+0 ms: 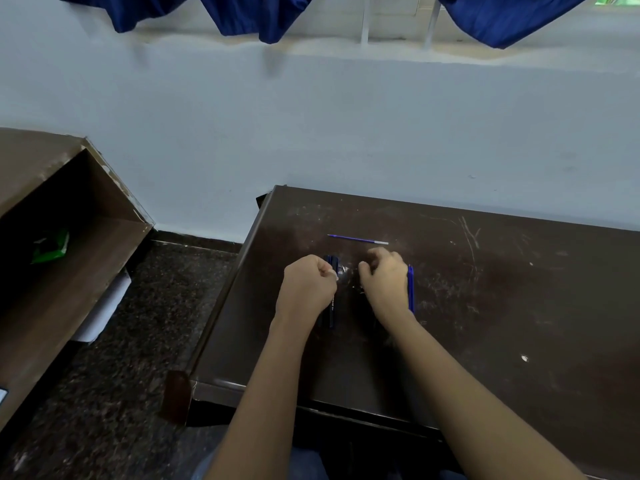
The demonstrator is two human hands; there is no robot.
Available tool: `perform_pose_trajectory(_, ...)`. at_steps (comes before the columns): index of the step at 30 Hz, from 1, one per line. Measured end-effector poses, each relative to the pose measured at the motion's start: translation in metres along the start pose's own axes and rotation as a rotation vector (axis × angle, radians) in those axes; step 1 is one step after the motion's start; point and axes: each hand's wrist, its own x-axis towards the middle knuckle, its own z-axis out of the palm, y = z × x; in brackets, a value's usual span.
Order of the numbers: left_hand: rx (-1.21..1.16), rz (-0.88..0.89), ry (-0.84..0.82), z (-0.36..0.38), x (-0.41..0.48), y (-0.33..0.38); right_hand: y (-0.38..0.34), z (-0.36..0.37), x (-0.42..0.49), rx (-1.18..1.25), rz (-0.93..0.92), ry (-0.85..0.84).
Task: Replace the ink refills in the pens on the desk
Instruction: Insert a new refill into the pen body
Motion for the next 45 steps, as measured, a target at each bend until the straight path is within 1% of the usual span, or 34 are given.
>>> perform_pose_trajectory(2,0.002,-0.018,0.017,0.001,0.002,-0.001,-0.006,0.011,-0.004,0.008,-0.015,-0.083)
perform_pose_trajectory(4,0.010,-0.019,0.014,0.001,0.003,-0.002,-0.011,0.019,-0.010,0.019,0.013,-0.164)
perform_pose_trajectory(6,0.010,-0.021,0.015,0.001,0.004,-0.002,-0.015,0.026,-0.016,0.020,0.044,-0.201)
perform_pose_trajectory(9,0.008,-0.028,0.022,0.000,0.005,-0.003,-0.017,0.031,-0.021,-0.028,0.061,-0.230)
perform_pose_trajectory(14,0.017,-0.034,0.023,0.001,0.006,-0.002,-0.018,0.034,-0.021,-0.092,0.081,-0.226)
perform_pose_trajectory(18,0.010,-0.032,0.022,-0.001,0.003,0.000,-0.022,0.034,-0.020,-0.236,0.074,-0.239)
perform_pose_trajectory(21,0.014,-0.028,0.010,-0.002,0.002,0.002,-0.026,0.031,-0.018,-0.265,0.093,-0.259)
perform_pose_trajectory(23,0.031,-0.031,-0.003,-0.002,0.001,0.003,-0.027,0.025,-0.014,-0.151,0.178,-0.276)
perform_pose_trajectory(26,-0.001,-0.039,0.004,-0.002,0.001,0.005,-0.033,0.004,-0.012,0.183,0.324,-0.304)
perform_pose_trajectory(28,-0.068,-0.077,-0.013,-0.001,0.000,0.006,-0.040,-0.015,-0.020,0.362,0.348,-0.379)
perform_pose_trajectory(30,-0.157,-0.119,-0.045,0.000,-0.001,0.007,-0.048,-0.035,-0.035,0.526,0.317,-0.453)
perform_pose_trajectory(31,-0.155,-0.117,-0.057,0.000,-0.002,0.007,-0.050,-0.042,-0.042,0.577,0.294,-0.479)
perform_pose_trajectory(35,-0.066,-0.023,-0.082,0.000,-0.004,0.005,-0.048,-0.056,-0.057,0.659,0.221,-0.501)
perform_pose_trajectory(37,-0.076,0.027,-0.101,-0.001,-0.004,0.005,-0.046,-0.058,-0.055,0.671,0.205,-0.488)
perform_pose_trajectory(42,0.059,0.185,-0.236,-0.002,-0.003,0.006,-0.042,-0.056,-0.042,0.545,0.209,-0.317)
perform_pose_trajectory(45,0.051,0.209,-0.340,-0.002,-0.004,0.004,-0.037,-0.058,-0.035,0.422,0.174,-0.261)
